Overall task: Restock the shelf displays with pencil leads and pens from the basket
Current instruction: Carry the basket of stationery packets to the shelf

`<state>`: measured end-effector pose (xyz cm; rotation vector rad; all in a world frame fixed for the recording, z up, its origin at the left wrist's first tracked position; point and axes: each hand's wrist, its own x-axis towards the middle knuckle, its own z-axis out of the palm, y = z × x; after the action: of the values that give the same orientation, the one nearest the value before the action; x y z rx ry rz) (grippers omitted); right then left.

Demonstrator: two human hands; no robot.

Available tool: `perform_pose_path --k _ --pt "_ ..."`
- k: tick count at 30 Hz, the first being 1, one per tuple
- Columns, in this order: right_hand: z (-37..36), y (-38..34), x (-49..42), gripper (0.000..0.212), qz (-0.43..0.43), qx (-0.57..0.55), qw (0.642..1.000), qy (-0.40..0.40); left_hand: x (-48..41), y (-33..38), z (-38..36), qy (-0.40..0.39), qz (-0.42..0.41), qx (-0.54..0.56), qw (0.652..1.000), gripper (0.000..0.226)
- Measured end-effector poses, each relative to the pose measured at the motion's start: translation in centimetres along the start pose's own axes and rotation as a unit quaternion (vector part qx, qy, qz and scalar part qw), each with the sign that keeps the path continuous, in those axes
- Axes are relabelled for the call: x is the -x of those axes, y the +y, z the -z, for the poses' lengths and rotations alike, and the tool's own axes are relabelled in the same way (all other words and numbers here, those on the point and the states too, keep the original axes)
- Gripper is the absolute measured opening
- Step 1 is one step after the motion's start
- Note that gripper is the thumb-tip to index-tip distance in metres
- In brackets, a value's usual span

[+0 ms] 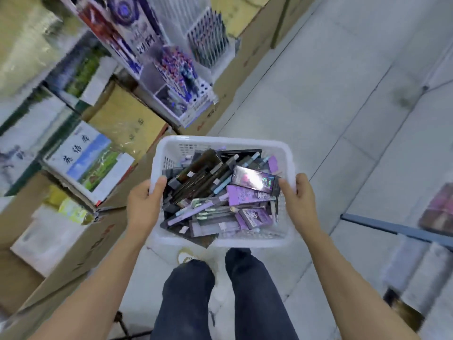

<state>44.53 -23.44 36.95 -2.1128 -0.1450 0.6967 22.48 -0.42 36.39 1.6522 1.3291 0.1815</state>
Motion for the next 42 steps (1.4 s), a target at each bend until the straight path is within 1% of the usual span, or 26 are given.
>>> perform_pose_path --k 2,6,8,11,14,18,19,23,26,28,30,32,34,36,39,40,42 --pt "3.6 -2.2 0.3 0.029 -0.004 -0.017 1.0 0.011 0.9 4.2 -0.4 -0.009 -0.023 -0.007 1.0 0.064" --pt "9.7 -5.5 -0.7 0.033 -0.003 -0.032 0.998 0.054 1.0 11.9 -2.1 -0.01 -0.042 -0.028 0.999 0.058" --pt "12.0 -6.7 -2.0 0.033 -0.01 -0.038 0.996 0.081 0.1 15.7 -3.3 -0.03 -0.06 -0.035 0.997 0.053" --pt "15.1 -8.5 -4.5 0.029 -0.022 -0.056 0.99 0.126 -2.4 22.0 -5.2 -0.069 -0.11 -0.066 0.989 0.049" --pt "17.9 -10.7 -7.8 0.025 -0.044 -0.08 0.982 0.164 -5.6 28.4 -7.6 -0.111 -0.163 -0.068 0.978 0.048" --pt "21.8 -14.3 -13.1 0.018 -0.066 -0.097 0.972 0.202 -10.5 36.8 -11.5 -0.159 -0.178 -0.055 0.97 0.048" --pt "22.9 -15.2 -14.5 0.019 -0.07 -0.1 0.969 0.215 -11.8 38.9 -12.7 -0.168 -0.179 -0.053 0.968 0.048" --pt "27.3 -18.0 -21.5 0.03 -0.079 -0.121 0.955 0.258 -17.3 47.0 -18.2 -0.174 -0.184 -0.068 0.965 0.049" --pt "30.7 -19.7 -27.8 0.022 -0.08 -0.131 0.949 0.276 -21.8 52.5 -22.9 -0.203 -0.184 -0.084 0.958 0.05" --pt "33.1 -20.7 -32.4 0.023 -0.078 -0.144 0.946 0.279 -24.4 56.4 -26.2 -0.198 -0.192 -0.091 0.957 0.053" --pt "35.7 -22.0 -36.9 0.026 -0.082 -0.149 0.945 0.28 -26.8 60.6 -29.4 -0.198 -0.199 -0.08 0.957 0.05" --pt "38.3 -23.5 -41.3 0.021 -0.083 -0.151 0.943 0.285 -29.3 64.8 -32.4 -0.208 -0.2 -0.07 0.955 0.049" --pt "40.9 -25.2 -45.7 0.019 -0.082 -0.149 0.941 0.291 -31.9 69.0 -35.2 -0.222 -0.202 -0.066 0.952 0.054" --pt "43.4 -27.0 -50.2 0.021 -0.083 -0.14 0.942 0.294 -34.7 73.1 -38.0 -0.236 -0.211 -0.063 0.946 0.058" --pt "46.8 -29.1 -57.5 0.026 -0.082 -0.129 0.941 0.301 -39.3 79.3 -42.6 -0.265 -0.218 -0.041 0.938 0.055" --pt "47.9 -29.5 -59.9 0.03 -0.087 -0.123 0.941 0.304 -41.0 81.4 -44.2 -0.271 -0.222 -0.044 0.936 0.055" --pt "50.1 -30.6 -64.4 0.03 -0.102 -0.116 0.938 0.311 -44.0 85.9 -47.4 -0.278 -0.234 -0.05 0.93 0.057"
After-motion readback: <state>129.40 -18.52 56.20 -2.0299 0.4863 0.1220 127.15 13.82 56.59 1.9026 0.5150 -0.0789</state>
